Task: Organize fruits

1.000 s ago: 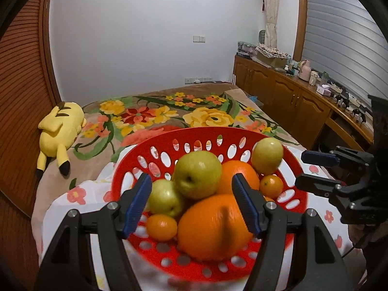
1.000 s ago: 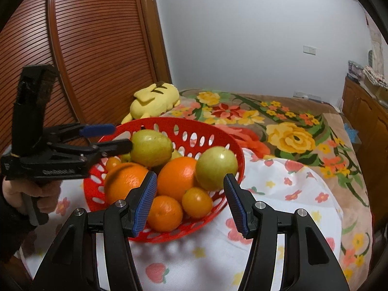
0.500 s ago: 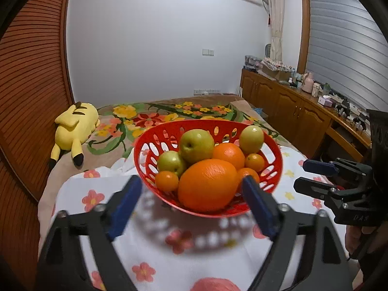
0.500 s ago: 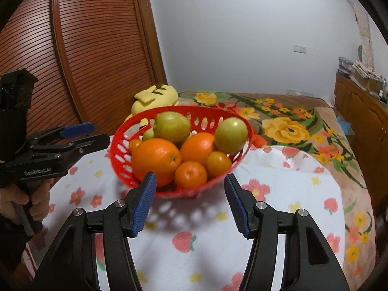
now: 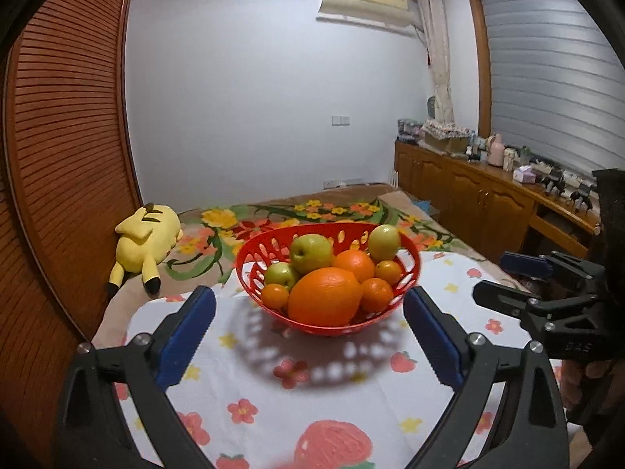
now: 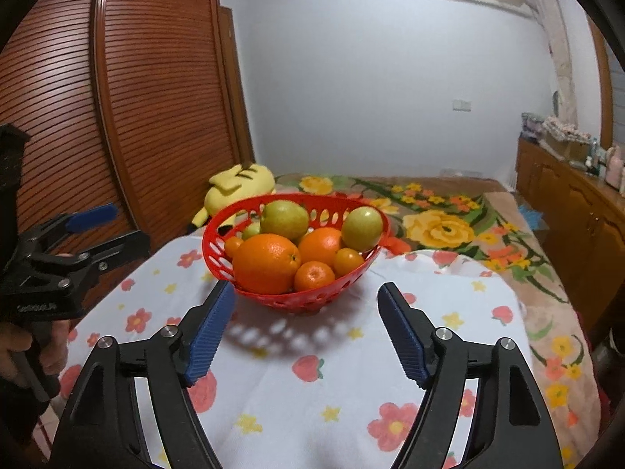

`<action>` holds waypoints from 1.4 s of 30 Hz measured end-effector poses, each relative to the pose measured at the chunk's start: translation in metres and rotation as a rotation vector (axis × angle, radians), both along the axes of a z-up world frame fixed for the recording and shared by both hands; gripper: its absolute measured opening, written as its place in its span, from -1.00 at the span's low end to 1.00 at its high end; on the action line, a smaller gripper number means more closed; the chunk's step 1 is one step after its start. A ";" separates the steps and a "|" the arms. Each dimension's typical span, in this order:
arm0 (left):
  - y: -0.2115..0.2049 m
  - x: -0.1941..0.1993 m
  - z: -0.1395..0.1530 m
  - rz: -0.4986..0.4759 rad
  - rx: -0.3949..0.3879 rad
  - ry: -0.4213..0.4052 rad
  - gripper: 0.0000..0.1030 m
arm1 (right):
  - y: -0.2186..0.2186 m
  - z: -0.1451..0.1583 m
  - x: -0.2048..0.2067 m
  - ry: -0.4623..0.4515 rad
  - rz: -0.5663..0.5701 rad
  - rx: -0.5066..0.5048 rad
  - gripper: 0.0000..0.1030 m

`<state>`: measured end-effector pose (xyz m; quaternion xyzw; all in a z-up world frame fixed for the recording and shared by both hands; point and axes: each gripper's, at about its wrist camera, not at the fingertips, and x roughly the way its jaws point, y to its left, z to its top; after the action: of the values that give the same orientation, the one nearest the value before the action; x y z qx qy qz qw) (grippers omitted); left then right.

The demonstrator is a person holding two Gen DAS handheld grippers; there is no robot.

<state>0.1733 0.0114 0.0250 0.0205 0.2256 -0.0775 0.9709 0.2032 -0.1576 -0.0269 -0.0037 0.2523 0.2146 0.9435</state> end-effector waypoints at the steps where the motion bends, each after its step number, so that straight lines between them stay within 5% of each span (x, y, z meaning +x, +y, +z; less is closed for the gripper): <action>1: -0.001 -0.005 0.002 -0.004 -0.003 -0.004 0.90 | -0.001 0.002 -0.004 -0.007 -0.005 0.003 0.52; 13: -0.001 -0.070 0.024 0.015 -0.043 -0.050 0.90 | -0.004 0.021 -0.060 -0.093 -0.046 0.033 0.72; 21: 0.006 -0.099 0.013 0.052 -0.032 -0.039 0.90 | -0.008 0.023 -0.090 -0.134 -0.096 0.039 0.73; 42: 0.015 -0.107 0.002 0.069 -0.047 -0.028 0.90 | -0.010 0.016 -0.106 -0.159 -0.126 0.025 0.73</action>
<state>0.0666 0.0260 0.0273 -0.0089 0.2107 -0.0492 0.9763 0.0970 -0.1672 -0.0113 0.0068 0.1736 0.1569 0.9722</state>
